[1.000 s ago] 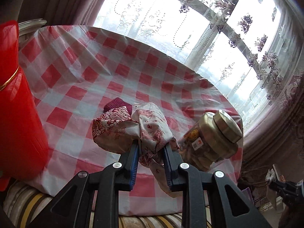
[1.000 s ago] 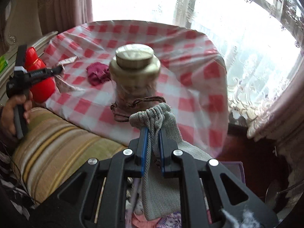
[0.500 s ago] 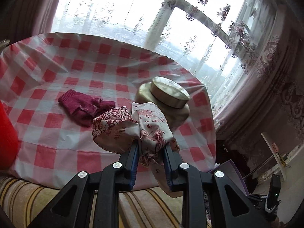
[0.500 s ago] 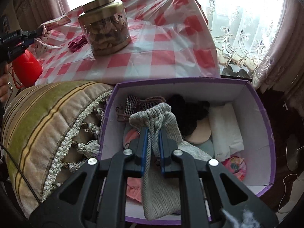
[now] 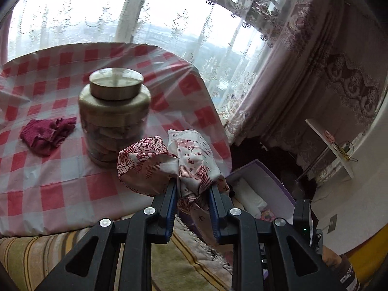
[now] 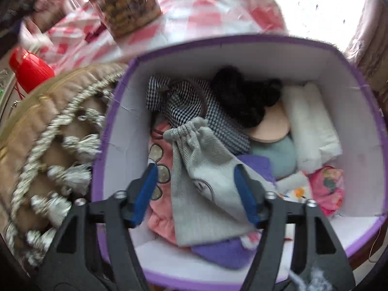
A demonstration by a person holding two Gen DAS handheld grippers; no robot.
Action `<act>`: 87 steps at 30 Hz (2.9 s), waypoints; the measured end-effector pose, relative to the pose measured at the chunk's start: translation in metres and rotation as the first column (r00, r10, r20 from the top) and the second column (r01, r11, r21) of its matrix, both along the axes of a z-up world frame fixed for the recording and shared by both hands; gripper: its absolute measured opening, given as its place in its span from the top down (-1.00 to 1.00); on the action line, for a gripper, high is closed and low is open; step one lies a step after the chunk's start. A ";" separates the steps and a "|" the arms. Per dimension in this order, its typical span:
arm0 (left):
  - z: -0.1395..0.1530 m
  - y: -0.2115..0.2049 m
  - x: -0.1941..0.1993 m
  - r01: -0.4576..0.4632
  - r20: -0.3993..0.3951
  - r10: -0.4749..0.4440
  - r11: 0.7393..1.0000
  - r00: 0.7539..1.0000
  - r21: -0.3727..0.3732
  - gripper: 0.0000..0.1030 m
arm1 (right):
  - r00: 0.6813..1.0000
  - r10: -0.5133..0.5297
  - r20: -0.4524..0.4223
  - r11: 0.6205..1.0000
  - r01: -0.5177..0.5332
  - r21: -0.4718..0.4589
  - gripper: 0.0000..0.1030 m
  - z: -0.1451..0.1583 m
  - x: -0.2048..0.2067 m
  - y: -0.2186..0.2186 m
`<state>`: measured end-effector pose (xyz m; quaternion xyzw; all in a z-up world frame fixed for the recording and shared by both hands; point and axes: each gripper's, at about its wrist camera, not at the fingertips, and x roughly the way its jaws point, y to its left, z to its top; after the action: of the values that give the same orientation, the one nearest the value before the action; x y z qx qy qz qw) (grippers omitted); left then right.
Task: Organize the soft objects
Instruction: 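Open the right tool to drop the pouch while the left lowers the floral bag in and opens, then move both tools back to the magenta gloves on the table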
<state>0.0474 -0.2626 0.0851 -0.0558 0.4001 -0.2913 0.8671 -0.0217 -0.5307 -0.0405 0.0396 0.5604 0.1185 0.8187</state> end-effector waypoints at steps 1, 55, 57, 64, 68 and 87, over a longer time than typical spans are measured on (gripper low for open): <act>-0.002 -0.008 -0.002 0.027 -0.013 -0.027 1.000 1.000 0.004 0.51 | 1.000 -0.005 0.017 1.000 0.005 -0.002 -0.41 0.007 -0.005 -0.004; -0.048 0.153 0.051 -0.328 -0.225 0.314 0.944 0.922 -0.028 -0.04 | 0.969 0.095 0.229 0.995 -0.087 -0.044 -0.50 0.137 0.037 0.078; -0.045 0.174 0.065 -0.380 -0.213 0.365 0.925 0.906 -0.030 -0.04 | 0.960 0.134 0.245 0.991 -0.127 -0.044 -0.53 0.149 0.048 0.094; -0.044 0.245 0.135 -0.550 -0.147 0.544 0.835 0.826 0.003 -0.04 | 0.918 0.271 0.290 0.963 -0.260 -0.076 -0.55 0.181 0.085 0.169; -0.057 0.277 0.187 -0.608 -0.155 0.604 0.793 0.782 0.027 -0.04 | 0.885 0.354 0.302 0.935 -0.341 -0.097 -0.58 0.188 0.104 0.217; -0.122 0.292 0.305 -0.526 -0.135 0.547 0.834 0.826 0.165 -0.03 | 0.859 0.471 0.201 0.882 -0.457 -0.112 -0.58 0.140 0.193 0.333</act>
<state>0.3523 0.0296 -0.0373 -0.1396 0.4603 -0.0047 0.8767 0.1714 -0.1972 0.0998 -0.1348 0.4616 0.2988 0.8243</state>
